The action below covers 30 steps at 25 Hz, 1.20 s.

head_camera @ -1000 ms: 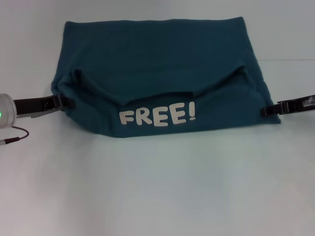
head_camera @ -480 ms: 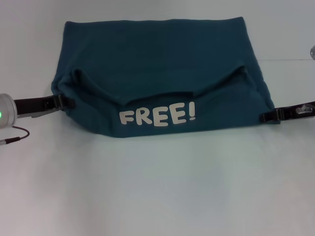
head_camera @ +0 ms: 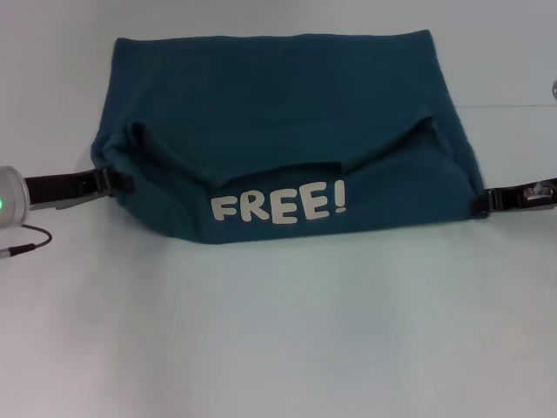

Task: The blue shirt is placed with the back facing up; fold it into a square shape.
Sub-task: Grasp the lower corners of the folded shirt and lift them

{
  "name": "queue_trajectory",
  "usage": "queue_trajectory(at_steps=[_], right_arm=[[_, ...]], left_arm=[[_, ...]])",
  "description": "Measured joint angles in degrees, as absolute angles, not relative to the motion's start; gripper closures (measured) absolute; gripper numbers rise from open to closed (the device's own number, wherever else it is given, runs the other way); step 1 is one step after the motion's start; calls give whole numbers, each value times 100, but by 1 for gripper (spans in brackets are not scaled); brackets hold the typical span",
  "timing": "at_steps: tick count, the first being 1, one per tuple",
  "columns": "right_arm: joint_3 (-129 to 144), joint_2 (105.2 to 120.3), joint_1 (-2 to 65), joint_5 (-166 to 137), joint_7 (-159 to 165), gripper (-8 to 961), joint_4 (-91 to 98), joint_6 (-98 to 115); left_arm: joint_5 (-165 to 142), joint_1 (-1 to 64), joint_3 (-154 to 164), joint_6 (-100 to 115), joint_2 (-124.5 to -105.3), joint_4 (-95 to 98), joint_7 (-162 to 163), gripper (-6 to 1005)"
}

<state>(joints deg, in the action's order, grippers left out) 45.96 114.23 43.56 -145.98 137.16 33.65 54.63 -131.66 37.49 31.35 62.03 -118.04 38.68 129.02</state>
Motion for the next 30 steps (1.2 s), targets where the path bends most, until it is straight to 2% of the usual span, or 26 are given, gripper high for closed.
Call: queue_trajectory(at_steps=[5, 10, 16, 26, 30], right_arm=[[4447, 11352, 4336, -14516, 13773, 866, 3445, 5757], [4219, 11310, 4305, -14464, 13773, 946, 3760, 6341], [4159, 11292, 4252, -14476, 13842, 946, 4294, 7668], [4198, 11205, 3717, -14507, 13957, 947, 4613, 10035], [4177, 11096, 3449, -14509, 13915, 947, 4626, 10465]], left_arm=[[-13166, 3722, 3127, 6317, -11802, 3899, 12902, 969], [-13171, 3700, 3119, 6653, -11712, 3948, 12903, 969], [-13403, 3566, 3113, 7746, -11533, 4274, 13073, 969], [-14453, 3038, 3033, 10151, -11453, 5251, 13286, 969], [-14875, 2908, 2972, 10749, -11440, 5385, 13250, 969]])
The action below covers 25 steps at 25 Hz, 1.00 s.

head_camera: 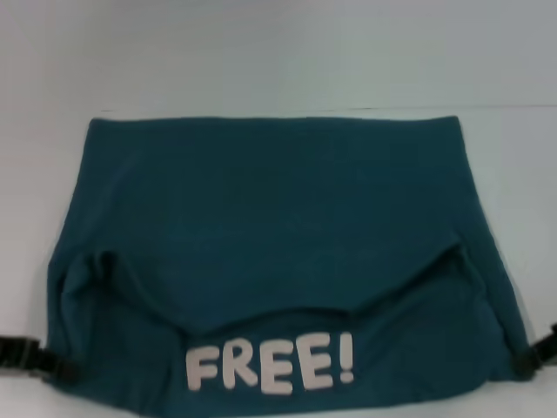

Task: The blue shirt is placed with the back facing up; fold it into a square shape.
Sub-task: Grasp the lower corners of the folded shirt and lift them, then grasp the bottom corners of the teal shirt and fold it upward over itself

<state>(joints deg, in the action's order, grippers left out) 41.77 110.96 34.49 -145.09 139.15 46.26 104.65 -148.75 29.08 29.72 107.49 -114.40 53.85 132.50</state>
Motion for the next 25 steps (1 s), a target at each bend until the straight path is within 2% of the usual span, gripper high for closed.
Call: queue_trajectory(at_steps=[5, 7, 15, 25], right_arm=[[4159, 10934, 3239, -14509, 13898, 947, 4607, 10602], [4147, 10914, 3218, -14503, 13876, 947, 4597, 10608], [3577, 10977, 3495, -14447, 13744, 946, 4556, 10419], [2946, 10985, 3614, -13688, 13791, 947, 4537, 9317]], left_arm=[[-15297, 2850, 2915, 10888, -11445, 5393, 13204, 969], [-15409, 2883, 2910, 10885, -11435, 5377, 13195, 969], [-15395, 3358, 2885, 10460, -11374, 5230, 13424, 969], [-15406, 3994, 2939, 9327, -11286, 4921, 14088, 969]])
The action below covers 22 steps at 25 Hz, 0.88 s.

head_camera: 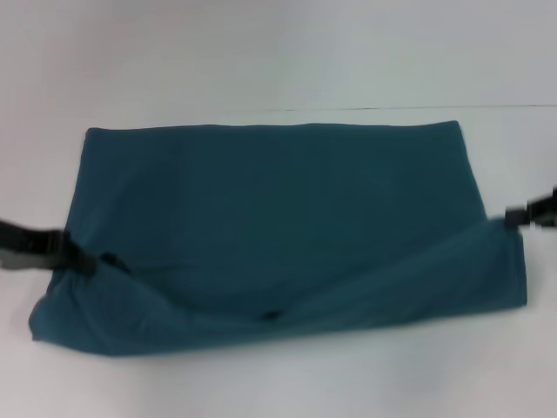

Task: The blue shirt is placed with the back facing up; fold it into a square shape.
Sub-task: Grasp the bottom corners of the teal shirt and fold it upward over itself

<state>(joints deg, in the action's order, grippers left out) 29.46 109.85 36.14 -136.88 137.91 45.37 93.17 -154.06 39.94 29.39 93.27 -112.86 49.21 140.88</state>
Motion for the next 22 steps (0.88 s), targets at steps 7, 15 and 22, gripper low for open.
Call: queue_trajectory(at_steps=[7, 15, 22], right_arm=[[2972, 11059, 3827, -13419, 13804, 947, 4269, 7961], [3036, 11263, 3937, -13412, 13814, 946, 4118, 6563], [3098, 11391, 4311, -13413, 13816, 941, 3963, 5854]], left_arm=[[-15407, 4345, 2990, 8511, -11313, 4851, 14563, 969], [-15400, 4482, 3003, 7591, -11395, 4673, 14911, 969], [-15284, 4682, 3004, 6793, -11503, 4569, 15053, 969]])
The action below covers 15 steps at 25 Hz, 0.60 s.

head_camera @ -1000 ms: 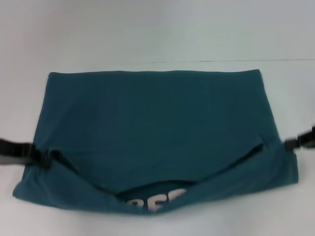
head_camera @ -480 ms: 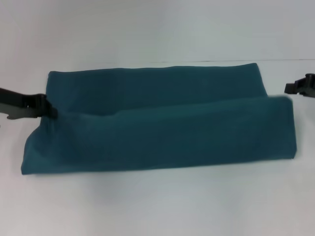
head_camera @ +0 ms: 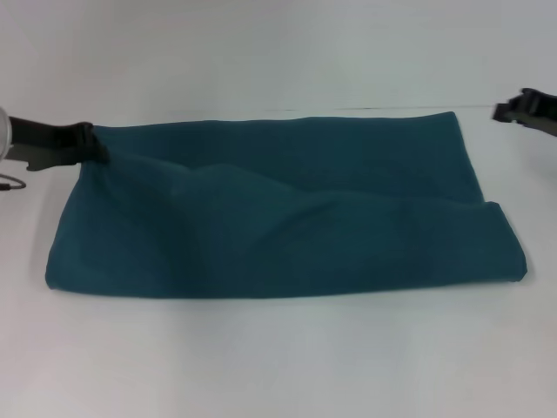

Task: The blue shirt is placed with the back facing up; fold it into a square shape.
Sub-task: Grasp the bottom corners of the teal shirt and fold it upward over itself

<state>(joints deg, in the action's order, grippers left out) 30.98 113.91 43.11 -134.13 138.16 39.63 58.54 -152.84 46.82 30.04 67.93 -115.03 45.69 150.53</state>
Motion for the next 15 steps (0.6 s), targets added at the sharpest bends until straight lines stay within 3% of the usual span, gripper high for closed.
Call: queue_trajectory(at_steps=[7, 12, 15], right_arm=[[3390, 11300, 4409, -13437, 13952, 930, 3686, 6347], [3309, 10892, 4337, -13419, 14313, 923, 3669, 7457], [3328, 10705, 4245, -13438, 14593, 865, 3664, 7686]], left_arm=[[-15292, 4656, 3005, 6697, -11453, 4376, 15057, 969], [-15273, 4604, 3007, 6694, -11444, 4374, 15039, 969], [-15271, 4594, 3006, 6691, -11446, 4371, 15022, 969]])
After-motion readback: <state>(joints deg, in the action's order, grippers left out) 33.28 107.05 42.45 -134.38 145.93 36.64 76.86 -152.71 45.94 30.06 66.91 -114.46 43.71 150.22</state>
